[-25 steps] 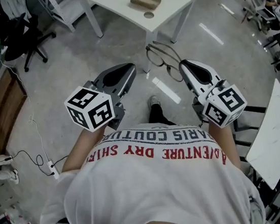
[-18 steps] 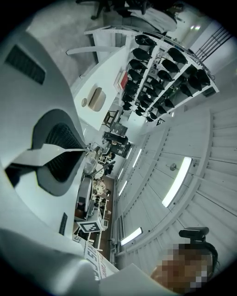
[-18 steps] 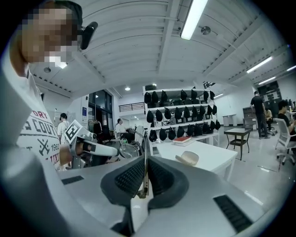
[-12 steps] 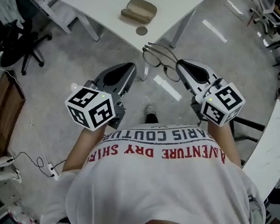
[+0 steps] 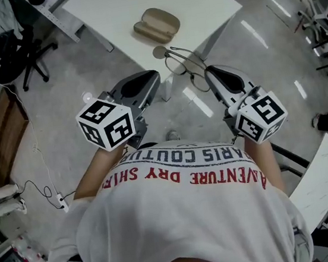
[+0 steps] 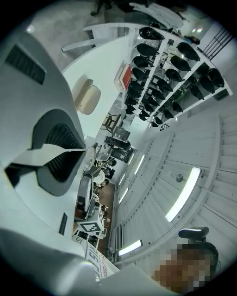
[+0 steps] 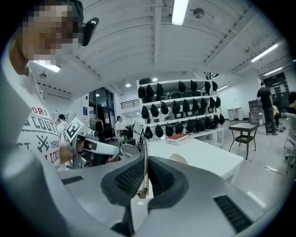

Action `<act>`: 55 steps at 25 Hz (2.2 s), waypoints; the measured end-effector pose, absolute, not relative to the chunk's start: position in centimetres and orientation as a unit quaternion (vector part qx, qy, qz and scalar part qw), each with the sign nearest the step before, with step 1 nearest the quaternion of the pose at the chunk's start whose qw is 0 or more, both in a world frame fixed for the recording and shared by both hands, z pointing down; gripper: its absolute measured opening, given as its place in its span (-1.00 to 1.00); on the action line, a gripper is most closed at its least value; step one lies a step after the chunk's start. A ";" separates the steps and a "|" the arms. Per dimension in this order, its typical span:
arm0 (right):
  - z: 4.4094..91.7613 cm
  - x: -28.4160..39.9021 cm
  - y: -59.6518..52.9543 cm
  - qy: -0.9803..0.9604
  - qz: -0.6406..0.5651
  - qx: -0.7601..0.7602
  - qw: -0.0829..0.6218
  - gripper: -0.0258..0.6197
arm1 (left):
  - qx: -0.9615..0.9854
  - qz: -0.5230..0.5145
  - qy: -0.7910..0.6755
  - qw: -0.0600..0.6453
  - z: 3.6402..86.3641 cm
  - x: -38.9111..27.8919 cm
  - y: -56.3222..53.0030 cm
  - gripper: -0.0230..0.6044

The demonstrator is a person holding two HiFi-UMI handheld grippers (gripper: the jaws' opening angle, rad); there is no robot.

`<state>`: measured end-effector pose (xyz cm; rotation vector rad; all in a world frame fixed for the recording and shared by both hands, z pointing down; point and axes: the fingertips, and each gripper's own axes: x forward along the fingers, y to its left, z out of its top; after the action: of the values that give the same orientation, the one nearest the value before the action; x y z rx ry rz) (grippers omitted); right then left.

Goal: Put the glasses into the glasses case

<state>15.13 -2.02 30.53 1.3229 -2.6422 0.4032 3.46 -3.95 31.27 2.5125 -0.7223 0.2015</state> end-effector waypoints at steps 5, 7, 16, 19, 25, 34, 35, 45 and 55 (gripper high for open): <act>31.5 15.2 -5.2 -0.882 0.139 0.442 0.087 -0.81 | 0.923 0.075 -0.271 0.263 32.2 3.2 -6.8 -0.81; 31.7 15.0 -6.6 -0.881 0.141 0.443 0.088 -0.81 | 0.922 0.077 -0.272 0.264 32.6 2.9 -8.1 -0.81; 31.7 14.0 -13.5 -0.873 0.152 0.453 0.098 -0.81 | 0.921 0.079 -0.262 0.279 33.2 2.0 -15.6 -0.81; 31.8 13.5 -15.8 -0.870 0.158 0.456 0.102 -0.81 | 0.920 0.085 -0.256 0.284 33.6 1.6 -18.0 -0.81; 32.9 12.5 -19.0 -0.862 0.173 0.463 0.111 -0.81 | 0.917 0.096 -0.247 0.299 35.1 0.8 -21.5 -0.81; 35.8 10.7 -24.3 -0.857 0.198 0.457 0.130 -0.81 | 0.909 0.112 -0.253 0.312 37.8 -1.2 -26.2 -0.81; 36.2 10.7 -24.7 -0.857 0.201 0.456 0.133 -0.81 | 0.908 0.114 -0.253 0.313 38.0 -1.3 -26.5 -0.81; 42.4 11.4 -26.7 -0.845 0.245 0.450 0.155 -0.81 | 0.904 0.135 -0.250 0.321 41.0 -0.9 -28.4 -0.81; 46.6 11.0 -27.9 -0.841 0.261 0.441 0.176 -0.81 | 0.898 0.150 -0.247 0.331 43.3 -0.8 -29.4 -0.81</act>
<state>11.01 -27.90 46.62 1.2488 -2.3814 0.7381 -0.82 -29.38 43.30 2.3487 -0.6446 0.3930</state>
